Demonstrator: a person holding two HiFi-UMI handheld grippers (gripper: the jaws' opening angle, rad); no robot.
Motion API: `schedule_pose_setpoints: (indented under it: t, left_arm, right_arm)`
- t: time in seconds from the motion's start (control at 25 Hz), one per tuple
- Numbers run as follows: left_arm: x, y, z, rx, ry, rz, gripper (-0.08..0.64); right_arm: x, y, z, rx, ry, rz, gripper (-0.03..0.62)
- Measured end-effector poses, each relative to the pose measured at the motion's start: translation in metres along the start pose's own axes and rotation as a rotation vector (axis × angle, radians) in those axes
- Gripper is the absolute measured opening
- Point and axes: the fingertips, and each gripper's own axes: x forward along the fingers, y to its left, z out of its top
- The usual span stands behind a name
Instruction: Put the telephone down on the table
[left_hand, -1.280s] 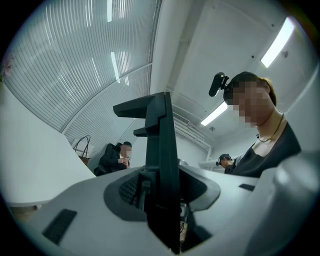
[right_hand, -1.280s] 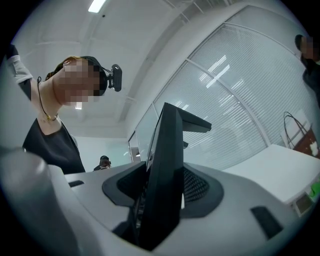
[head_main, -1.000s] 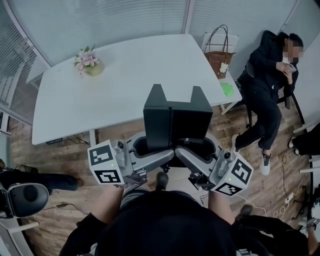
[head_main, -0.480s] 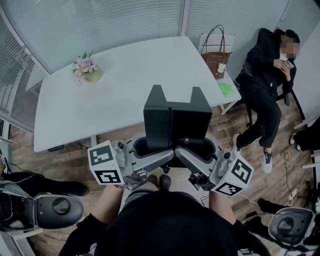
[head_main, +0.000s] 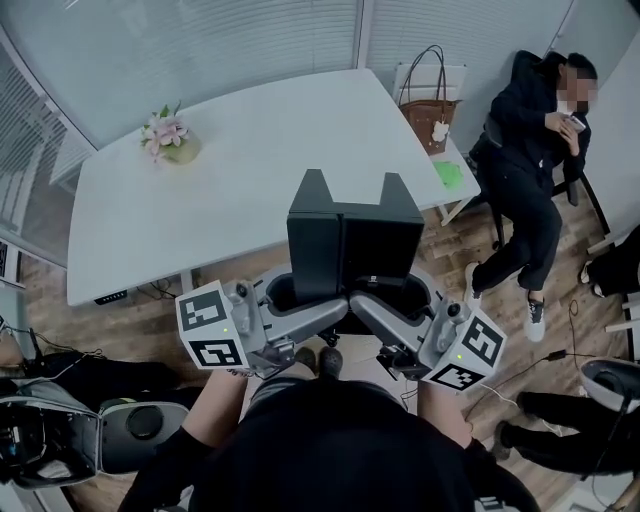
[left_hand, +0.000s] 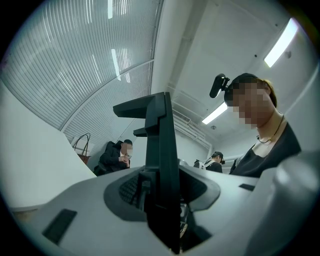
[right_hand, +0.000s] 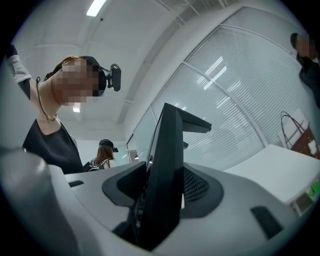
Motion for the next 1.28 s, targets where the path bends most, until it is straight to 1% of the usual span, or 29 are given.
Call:
schedule_pose_setpoints:
  t: [0.2, 0.4, 0.6, 0.72, 1.04, 1.2, 1.28]
  left_arm:
    - [0.0, 0.001, -0.005, 0.009, -0.006, 0.001, 0.19]
    - [0.003, 0.001, -0.009, 0.015, -0.006, 0.02, 0.19]
    - [-0.002, 0.008, -0.004, -0.012, -0.01, 0.038, 0.19]
    - [-0.001, 0.012, -0.002, -0.012, -0.01, 0.045, 0.19]
    - [0.008, 0.017, -0.011, -0.01, -0.009, 0.037, 0.19]
    - [0.015, 0.019, 0.002, -0.006, -0.007, 0.026, 0.19]
    - [0.02, 0.029, 0.007, -0.005, 0.0, 0.026, 0.19]
  right_arm:
    - [-0.003, 0.0, -0.004, -0.007, -0.002, 0.008, 0.21]
    - [-0.008, -0.003, -0.005, 0.007, 0.004, 0.02, 0.21]
    - [0.002, -0.007, -0.006, 0.032, 0.017, 0.022, 0.21]
    - [0.004, -0.011, -0.006, 0.039, 0.019, 0.025, 0.21]
    - [-0.006, -0.02, -0.009, 0.032, 0.021, 0.02, 0.21]
    - [-0.001, -0.025, 0.003, 0.024, 0.013, 0.015, 0.21]
    - [0.003, -0.036, 0.007, 0.028, 0.011, 0.01, 0.21]
